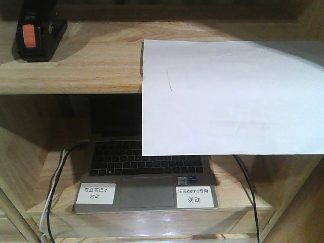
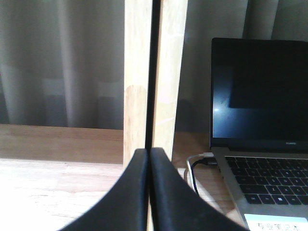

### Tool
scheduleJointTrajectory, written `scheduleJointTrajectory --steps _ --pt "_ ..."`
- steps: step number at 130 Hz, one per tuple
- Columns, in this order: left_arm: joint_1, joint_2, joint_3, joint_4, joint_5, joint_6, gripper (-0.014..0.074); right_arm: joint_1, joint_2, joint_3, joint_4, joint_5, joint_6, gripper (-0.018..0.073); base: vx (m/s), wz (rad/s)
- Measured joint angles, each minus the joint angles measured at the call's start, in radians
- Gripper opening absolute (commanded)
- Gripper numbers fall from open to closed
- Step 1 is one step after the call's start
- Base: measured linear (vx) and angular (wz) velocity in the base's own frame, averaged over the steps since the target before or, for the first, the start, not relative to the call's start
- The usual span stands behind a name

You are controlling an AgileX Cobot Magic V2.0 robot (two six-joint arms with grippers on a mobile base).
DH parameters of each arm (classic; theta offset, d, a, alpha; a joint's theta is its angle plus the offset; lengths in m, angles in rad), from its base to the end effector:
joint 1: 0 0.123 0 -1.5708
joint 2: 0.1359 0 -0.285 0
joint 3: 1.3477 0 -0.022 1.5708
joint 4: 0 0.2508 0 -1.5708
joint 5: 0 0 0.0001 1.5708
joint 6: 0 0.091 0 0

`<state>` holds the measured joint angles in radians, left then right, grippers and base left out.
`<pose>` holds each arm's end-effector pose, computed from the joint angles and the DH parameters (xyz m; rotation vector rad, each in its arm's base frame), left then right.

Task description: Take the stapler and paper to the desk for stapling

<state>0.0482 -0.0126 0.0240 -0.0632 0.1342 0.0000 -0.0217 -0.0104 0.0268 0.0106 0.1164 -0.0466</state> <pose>0.0564 0.0019 0.1936 -0.0837 1.6268 -0.0180 0.0567 -0.0011 0.1941 -0.0126 1.6165 -0.0436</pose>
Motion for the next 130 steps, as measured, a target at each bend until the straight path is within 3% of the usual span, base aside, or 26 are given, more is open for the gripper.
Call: scheduleJointTrajectory --steps 28,57,69,79,106,130 --pt "0.0 0.0 0.0 0.0 -0.063 0.0 -0.0006 0.0 0.0 0.0 -0.004 -0.077 0.0 -0.0006 0.0 0.0" --pt "0.0 0.0 0.0 0.0 -0.411 0.0 -0.0006 0.0 0.0 0.0 -0.011 -0.311 0.0 -0.0006 0.0 0.0" --pt "0.0 0.0 -0.002 0.0 -0.552 0.0 -0.0006 0.0 0.0 -0.029 -0.011 -0.343 0.0 -0.0006 0.0 0.0" --pt "0.0 0.0 -0.04 0.0 -0.603 0.0 -0.0006 0.0 0.0 -0.089 -0.011 -0.355 0.0 -0.0006 0.0 0.0" --pt "0.0 0.0 -0.33 0.0 -0.587 0.0 -0.0006 0.0 0.0 -0.338 -0.011 -0.334 0.0 -0.0006 0.0 0.0" --pt "0.0 0.016 -0.695 0.0 -0.354 0.0 -0.0006 0.0 0.033 -0.626 -0.011 -0.251 0.0 -0.0006 0.0 0.0"
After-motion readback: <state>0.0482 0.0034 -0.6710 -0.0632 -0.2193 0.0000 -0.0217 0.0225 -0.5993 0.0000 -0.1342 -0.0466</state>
